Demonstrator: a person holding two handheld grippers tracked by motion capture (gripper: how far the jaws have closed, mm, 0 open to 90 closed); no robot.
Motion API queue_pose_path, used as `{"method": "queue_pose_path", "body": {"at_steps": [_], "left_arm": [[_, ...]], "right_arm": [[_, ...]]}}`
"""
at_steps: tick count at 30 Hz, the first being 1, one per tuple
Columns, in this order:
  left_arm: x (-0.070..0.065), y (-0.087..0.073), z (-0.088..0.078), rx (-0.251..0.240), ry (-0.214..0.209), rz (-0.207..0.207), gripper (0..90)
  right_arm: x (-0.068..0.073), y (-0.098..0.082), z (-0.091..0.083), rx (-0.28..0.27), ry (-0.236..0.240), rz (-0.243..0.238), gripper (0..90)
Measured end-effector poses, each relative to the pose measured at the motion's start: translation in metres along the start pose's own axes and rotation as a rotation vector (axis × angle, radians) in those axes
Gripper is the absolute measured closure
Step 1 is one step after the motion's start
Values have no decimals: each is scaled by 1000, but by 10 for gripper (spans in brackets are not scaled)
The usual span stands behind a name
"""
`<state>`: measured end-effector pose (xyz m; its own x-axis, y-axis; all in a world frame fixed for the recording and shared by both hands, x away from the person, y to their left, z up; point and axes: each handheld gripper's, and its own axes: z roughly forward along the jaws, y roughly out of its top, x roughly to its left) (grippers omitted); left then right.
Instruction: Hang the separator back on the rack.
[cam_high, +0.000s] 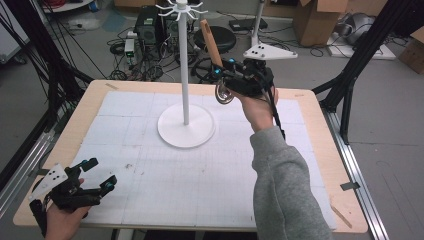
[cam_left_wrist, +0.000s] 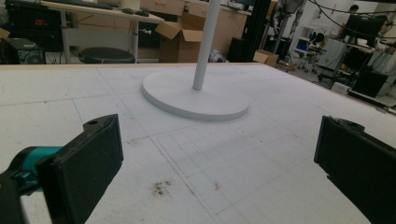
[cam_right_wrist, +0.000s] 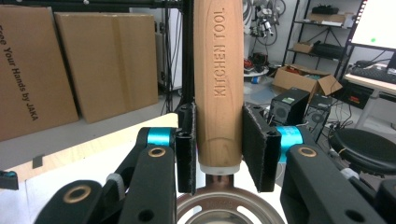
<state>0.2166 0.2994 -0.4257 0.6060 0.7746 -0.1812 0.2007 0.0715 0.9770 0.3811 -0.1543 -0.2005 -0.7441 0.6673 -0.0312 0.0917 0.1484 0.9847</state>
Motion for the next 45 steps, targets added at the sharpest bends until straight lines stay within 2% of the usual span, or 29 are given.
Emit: {"method": "queue_pose_path", "body": {"at_steps": [24,45], "left_arm": [[1,0,-4,-5,4,-6,18],[4,-1,-6,-6,13,-13,18]], "right_arm": [[4,13,14,-23,-32,7,687],[3,12,26,-29,-45,15,687]]}}
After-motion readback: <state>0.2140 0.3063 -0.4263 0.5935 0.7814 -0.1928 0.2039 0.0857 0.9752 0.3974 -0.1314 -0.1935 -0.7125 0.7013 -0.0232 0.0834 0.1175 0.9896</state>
